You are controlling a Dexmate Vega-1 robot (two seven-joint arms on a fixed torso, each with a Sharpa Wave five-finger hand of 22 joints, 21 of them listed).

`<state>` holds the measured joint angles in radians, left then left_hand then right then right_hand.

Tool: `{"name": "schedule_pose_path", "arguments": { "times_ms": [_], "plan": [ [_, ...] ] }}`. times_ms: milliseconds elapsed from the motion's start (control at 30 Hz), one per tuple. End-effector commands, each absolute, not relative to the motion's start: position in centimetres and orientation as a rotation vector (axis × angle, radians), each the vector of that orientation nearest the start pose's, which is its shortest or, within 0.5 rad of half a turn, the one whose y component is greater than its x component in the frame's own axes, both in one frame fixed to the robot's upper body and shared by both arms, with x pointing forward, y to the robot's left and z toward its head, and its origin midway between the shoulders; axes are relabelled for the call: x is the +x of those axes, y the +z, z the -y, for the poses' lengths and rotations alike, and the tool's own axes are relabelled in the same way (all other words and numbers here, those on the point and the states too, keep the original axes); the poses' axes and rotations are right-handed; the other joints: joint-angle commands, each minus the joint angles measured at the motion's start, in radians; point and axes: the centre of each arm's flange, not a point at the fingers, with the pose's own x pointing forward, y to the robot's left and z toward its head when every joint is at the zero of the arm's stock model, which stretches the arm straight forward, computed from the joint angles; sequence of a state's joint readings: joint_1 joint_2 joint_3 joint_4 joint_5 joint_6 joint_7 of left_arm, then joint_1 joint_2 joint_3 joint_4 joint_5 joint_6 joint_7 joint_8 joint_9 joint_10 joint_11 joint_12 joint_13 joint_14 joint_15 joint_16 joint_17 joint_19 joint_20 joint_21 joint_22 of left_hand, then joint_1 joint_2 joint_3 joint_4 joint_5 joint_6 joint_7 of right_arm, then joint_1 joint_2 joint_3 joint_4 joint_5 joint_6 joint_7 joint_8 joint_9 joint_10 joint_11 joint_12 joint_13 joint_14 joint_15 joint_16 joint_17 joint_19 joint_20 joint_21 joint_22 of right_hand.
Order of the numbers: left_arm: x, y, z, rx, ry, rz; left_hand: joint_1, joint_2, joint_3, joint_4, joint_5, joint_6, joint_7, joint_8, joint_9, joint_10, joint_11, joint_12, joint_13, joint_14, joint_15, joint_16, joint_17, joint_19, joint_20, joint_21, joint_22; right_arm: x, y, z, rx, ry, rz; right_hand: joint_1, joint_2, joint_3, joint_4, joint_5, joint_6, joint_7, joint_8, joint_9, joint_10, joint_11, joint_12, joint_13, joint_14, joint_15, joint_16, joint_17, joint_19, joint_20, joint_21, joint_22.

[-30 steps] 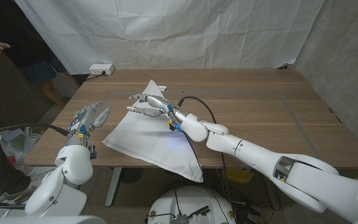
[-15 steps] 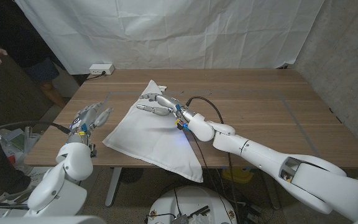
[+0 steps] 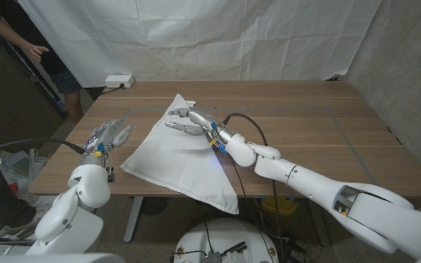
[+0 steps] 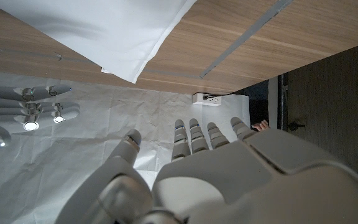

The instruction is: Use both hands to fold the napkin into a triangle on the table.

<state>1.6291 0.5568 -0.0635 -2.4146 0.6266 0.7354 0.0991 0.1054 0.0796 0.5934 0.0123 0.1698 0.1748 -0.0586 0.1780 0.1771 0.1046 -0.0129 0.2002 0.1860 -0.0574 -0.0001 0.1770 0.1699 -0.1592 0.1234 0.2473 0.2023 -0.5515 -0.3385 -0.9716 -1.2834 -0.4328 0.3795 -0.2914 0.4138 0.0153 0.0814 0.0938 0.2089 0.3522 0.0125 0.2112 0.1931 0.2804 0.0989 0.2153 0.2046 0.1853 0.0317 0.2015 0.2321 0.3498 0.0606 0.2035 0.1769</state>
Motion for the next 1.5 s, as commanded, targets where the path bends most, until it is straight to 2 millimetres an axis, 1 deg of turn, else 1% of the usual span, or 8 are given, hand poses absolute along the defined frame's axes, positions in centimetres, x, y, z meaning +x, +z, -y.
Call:
{"name": "schedule_pose_path", "arguments": {
  "times_ms": [33, 300, 667, 800, 1033, 1500],
  "plan": [
    [42.8, -5.5, -35.6, 0.997, 0.524, 0.266, 0.001, 0.001, -0.002, -0.001, 0.002, -0.001, 0.005, 0.005, 0.0, -0.004, 0.001, 0.004, 0.003, -0.005, 0.005, 0.005, 0.004, 0.003, 0.001, 0.001, 0.004, 58.5, -2.3, -1.5, -0.979, 0.477, 1.133, 0.005, 0.009, 0.005, -0.004, 0.008, 0.013, 0.001, 0.006, 0.002, 0.009, -0.001, 0.004, -0.001, 0.007, -0.002, 0.01, 0.002, 0.007, 0.004, 0.005, 0.002],
    [43.4, -5.2, -36.2, 0.995, 0.5, 0.279, 0.001, 0.002, -0.002, -0.001, 0.001, -0.001, 0.006, 0.004, 0.0, -0.003, -0.001, 0.005, 0.003, -0.005, 0.007, 0.005, 0.004, 0.003, 0.002, 0.001, 0.004, 58.7, -0.9, -0.3, -0.911, 0.471, 1.106, 0.006, 0.008, 0.005, -0.007, 0.009, 0.02, 0.001, 0.007, 0.002, 0.016, -0.001, 0.005, -0.001, 0.012, -0.002, 0.01, -0.001, 0.013, 0.006, 0.007, 0.002],
    [44.1, -4.8, -36.8, 0.986, 0.476, 0.306, 0.0, 0.003, -0.002, -0.002, 0.001, -0.001, 0.005, 0.005, 0.0, -0.003, 0.001, 0.005, 0.003, -0.005, 0.006, 0.004, 0.004, 0.004, -0.001, 0.001, 0.004, 59.7, 0.7, 1.2, -0.871, 0.447, 1.077, 0.012, 0.011, 0.008, -0.012, 0.01, 0.023, 0.003, 0.006, 0.001, 0.019, 0.003, 0.005, -0.001, 0.015, -0.002, 0.01, -0.005, 0.018, 0.008, 0.007, 0.002],
    [44.4, -4.5, -36.9, 0.99, 0.464, 0.314, -0.001, 0.004, -0.002, -0.002, 0.001, -0.001, 0.005, 0.005, 0.0, -0.003, 0.001, 0.005, 0.003, -0.005, 0.005, 0.005, 0.004, 0.006, -0.003, 0.002, 0.004, 60.1, 1.3, 2.0, -0.827, 0.444, 1.056, 0.014, 0.012, 0.009, -0.014, 0.01, 0.024, 0.003, 0.006, 0.001, 0.019, 0.003, 0.004, -0.001, 0.018, -0.002, 0.01, -0.006, 0.021, 0.01, 0.008, 0.002],
    [44.9, -4.3, -37.0, 0.988, 0.447, 0.323, -0.001, 0.005, -0.002, -0.002, 0.001, -0.001, 0.005, 0.005, 0.0, -0.004, 0.001, 0.005, 0.003, -0.006, 0.007, 0.004, 0.004, 0.005, -0.001, 0.001, 0.004, 60.5, 1.7, 3.0, -0.78, 0.44, 1.026, 0.018, 0.015, 0.011, -0.017, 0.011, 0.026, 0.003, 0.005, 0.001, 0.028, 0.002, 0.007, -0.002, 0.024, 0.001, 0.012, -0.009, 0.028, 0.011, 0.01, 0.002],
    [45.2, -4.0, -37.4, 0.993, 0.428, 0.329, -0.003, 0.007, -0.002, -0.002, 0.001, -0.002, 0.005, 0.005, 0.0, -0.005, 0.003, 0.005, 0.003, -0.004, 0.007, 0.005, 0.004, 0.005, -0.001, 0.001, 0.004, 61.4, 2.1, 3.8, -0.755, 0.435, 0.997, 0.021, 0.017, 0.013, -0.022, 0.01, 0.032, 0.005, 0.005, 0.001, 0.036, 0.005, 0.007, -0.002, 0.035, 0.004, 0.014, -0.012, 0.033, 0.012, 0.01, 0.002]
  ]
}}
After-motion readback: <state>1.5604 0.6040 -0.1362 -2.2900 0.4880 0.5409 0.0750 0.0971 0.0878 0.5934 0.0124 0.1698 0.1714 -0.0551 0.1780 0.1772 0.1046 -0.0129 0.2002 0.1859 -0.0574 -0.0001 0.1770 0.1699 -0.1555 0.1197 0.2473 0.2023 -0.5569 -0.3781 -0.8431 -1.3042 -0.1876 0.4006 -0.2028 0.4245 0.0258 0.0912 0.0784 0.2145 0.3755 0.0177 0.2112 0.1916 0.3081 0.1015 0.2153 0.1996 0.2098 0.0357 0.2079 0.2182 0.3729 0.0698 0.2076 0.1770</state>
